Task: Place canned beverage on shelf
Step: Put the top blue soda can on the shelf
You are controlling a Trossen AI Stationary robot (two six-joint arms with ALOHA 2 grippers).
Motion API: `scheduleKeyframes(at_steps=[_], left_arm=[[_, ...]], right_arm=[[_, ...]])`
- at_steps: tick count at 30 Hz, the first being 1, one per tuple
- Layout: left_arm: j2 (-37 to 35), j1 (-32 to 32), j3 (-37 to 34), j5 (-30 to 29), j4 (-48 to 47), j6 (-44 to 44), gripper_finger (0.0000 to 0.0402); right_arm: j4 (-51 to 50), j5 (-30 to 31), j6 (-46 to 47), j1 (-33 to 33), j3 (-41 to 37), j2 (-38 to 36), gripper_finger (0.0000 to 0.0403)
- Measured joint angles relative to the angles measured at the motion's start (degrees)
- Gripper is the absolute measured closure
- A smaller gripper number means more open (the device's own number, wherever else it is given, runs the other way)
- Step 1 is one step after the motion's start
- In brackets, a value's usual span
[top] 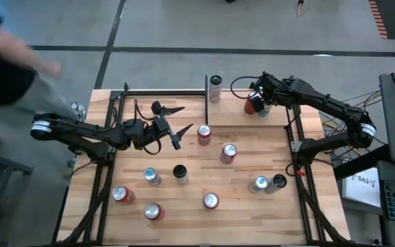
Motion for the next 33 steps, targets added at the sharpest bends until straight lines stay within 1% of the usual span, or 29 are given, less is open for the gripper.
scheduleKeyframes(at_steps=[5,15,20,26,33], left_arm=[[0.00,0.00,0.00,0.00,0.03,0.08,0.0091],[0.00,0.00,0.00,0.00,0.04,0.11,0.0091],[0.00,0.00,0.00,0.00,0.04,0.11,0.0091],[0.00,0.00,0.00,0.00,0.04,0.11,0.0091],[0.00,0.00,0.00,0.00,0.04,-0.18,0.0091]], right_arm=[[1.17,-1.46,0.30,0.02,-1.32,0.00,0.0394],[1.50,-1.46,0.27,0.02,-3.23,-0.02,0.0394],[1.35,-1.51,-1.86,0.02,-3.23,-0.04,0.0394],[1.12,-3.55,-5.65,0.00,-3.23,-0.15,0.0394],[0.84,-4.05,-6.45,0.00,-2.91,-0.20,0.0394]])
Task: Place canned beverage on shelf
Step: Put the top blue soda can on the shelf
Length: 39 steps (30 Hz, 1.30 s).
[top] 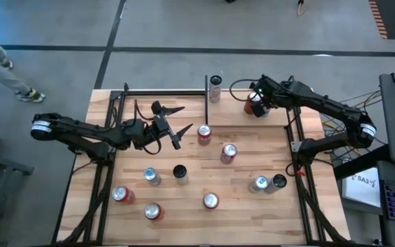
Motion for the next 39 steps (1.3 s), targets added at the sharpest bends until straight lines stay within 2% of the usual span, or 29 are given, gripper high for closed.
scheduleKeyframes(at_steps=[32,39], left_arm=[[0.00,0.00,0.00,0.00,-0.02,-0.13,0.0091],[0.00,0.00,0.00,0.00,0.00,-0.13,0.0091]], right_arm=[[0.27,0.03,1.03,0.02,0.29,0.09,0.0394],[-0.40,-0.73,-1.93,0.02,0.29,0.06,0.0394]])
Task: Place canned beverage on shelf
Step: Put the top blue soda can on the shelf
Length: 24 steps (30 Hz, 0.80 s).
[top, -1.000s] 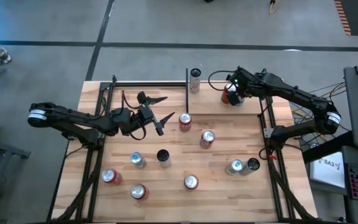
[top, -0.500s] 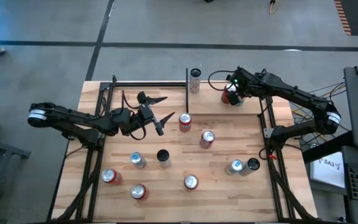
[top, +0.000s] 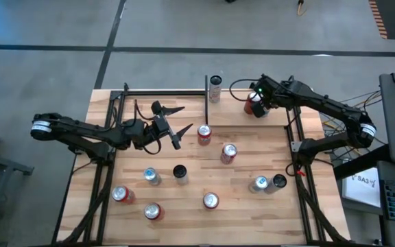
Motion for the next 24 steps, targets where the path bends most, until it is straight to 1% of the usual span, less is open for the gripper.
scheduleKeyframes(at_steps=[10,18,24], left_arm=[[0.00,0.00,0.00,0.00,0.87,-0.02,0.0091],[0.00,0.00,0.00,0.00,1.19,-0.20,0.0091],[0.00,0.00,0.00,0.02,2.55,-0.57,0.0091]], right_arm=[[-0.45,-0.78,-1.02,0.00,0.85,-0.08,0.0394],[-0.59,-0.97,-0.41,-0.02,4.82,-0.07,0.0394],[-3.43,-1.08,-0.21,-0.02,8.21,-0.03,0.0394]])
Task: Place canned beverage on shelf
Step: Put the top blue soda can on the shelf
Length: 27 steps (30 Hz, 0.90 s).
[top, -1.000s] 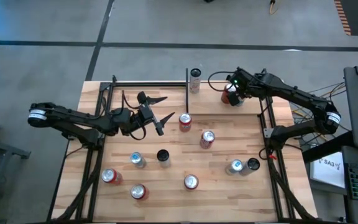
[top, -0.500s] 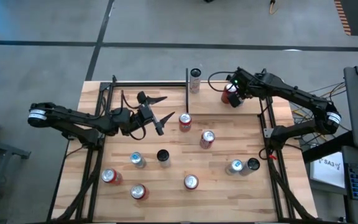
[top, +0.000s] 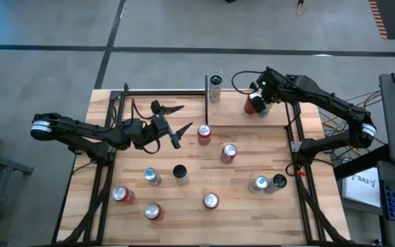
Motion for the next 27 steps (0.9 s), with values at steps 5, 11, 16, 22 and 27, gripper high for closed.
scheduleKeyframes(at_steps=[5,11,16,22,27], left_arm=[[0.00,0.00,0.00,0.00,1.07,-0.79,0.0091],[-0.15,0.00,0.00,0.00,1.61,-0.79,0.0091],[0.09,0.00,0.00,0.00,1.32,-0.62,0.0091],[0.09,0.00,0.00,0.00,1.14,-0.55,0.0091],[0.09,0.00,0.00,0.00,1.13,-0.67,0.0091]], right_arm=[[-1.15,-0.04,2.19,0.02,0.47,-0.02,0.0394],[-4.07,-0.17,4.88,0.04,0.47,-0.02,0.0394],[-8.69,-0.33,7.91,0.13,0.47,-0.02,0.0394],[-5.25,-0.17,8.62,0.13,-0.03,0.11,0.0394],[0.76,-0.11,8.25,0.13,-1.00,0.17,0.0394]])
